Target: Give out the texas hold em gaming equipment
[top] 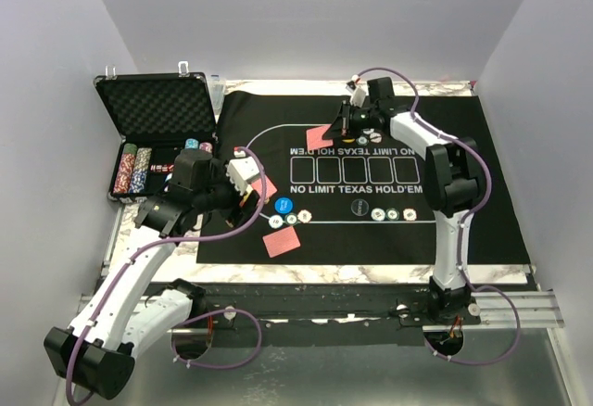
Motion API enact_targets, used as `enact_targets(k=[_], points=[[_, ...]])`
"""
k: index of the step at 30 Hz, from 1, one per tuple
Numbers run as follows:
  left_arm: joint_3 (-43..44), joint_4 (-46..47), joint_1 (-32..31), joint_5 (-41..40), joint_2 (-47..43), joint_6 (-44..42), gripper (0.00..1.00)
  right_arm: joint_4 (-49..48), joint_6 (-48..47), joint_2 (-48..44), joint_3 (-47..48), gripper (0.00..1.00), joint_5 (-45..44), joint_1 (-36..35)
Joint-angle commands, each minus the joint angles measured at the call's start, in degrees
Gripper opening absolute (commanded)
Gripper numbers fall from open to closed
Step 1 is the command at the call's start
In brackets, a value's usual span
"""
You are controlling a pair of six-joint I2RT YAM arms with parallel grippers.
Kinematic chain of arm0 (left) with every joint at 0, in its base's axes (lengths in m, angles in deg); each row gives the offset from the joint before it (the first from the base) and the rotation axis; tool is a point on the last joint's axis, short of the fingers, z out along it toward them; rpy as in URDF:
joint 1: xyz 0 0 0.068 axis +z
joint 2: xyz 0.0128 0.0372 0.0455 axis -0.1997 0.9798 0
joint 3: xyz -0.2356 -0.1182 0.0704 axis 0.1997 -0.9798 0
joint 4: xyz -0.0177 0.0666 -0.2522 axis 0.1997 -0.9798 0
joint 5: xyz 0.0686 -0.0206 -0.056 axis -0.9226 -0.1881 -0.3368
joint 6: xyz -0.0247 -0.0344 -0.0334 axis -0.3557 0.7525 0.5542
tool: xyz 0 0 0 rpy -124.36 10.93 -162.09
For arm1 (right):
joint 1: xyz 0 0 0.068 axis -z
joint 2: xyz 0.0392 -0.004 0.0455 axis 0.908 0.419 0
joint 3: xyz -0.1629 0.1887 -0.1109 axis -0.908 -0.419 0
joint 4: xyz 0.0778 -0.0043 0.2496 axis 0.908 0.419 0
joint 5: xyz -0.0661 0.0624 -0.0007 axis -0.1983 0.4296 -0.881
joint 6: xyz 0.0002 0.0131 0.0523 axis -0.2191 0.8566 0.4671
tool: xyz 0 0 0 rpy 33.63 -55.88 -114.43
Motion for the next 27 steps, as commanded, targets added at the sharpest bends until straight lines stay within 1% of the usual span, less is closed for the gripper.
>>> enact_targets(k=[1, 7, 11, 16, 22, 27], points=[[-0.14, 2.05, 0.8, 1.61, -1.35, 0.47, 0.0, 0.69, -3.61, 5.4, 6.73, 0.01, -4.0, 0.48], [0.01, 2.05, 1.02, 1.69, -1.15, 0.47, 0.0, 0.11, -3.48, 10.42, 10.25, 0.01, -4.38, 0.85], [0.0, 2.18, 1.15, 1.61, -0.78, 0.51, 0.0, 0.73, -5.26, 13.89, 13.74, 0.01, -5.75, 1.26], [-0.08, 2.15, 1.32, 1.65, -0.33, 0.55, 0.0, 2.4, -6.84, 17.72, 18.66, 0.07, -8.89, 1.88], [0.07, 2.35, 1.41, 1.78, 0.51, 0.55, 0.0, 4.86, -8.57, 20.89, 22.33, 0.2, -11.24, 2.07], [0.46, 2.32, 1.5, 1.77, 1.34, 0.55, 0.0, 5.55, -9.1, 22.28, 25.03, 0.43, -13.26, 2.15]])
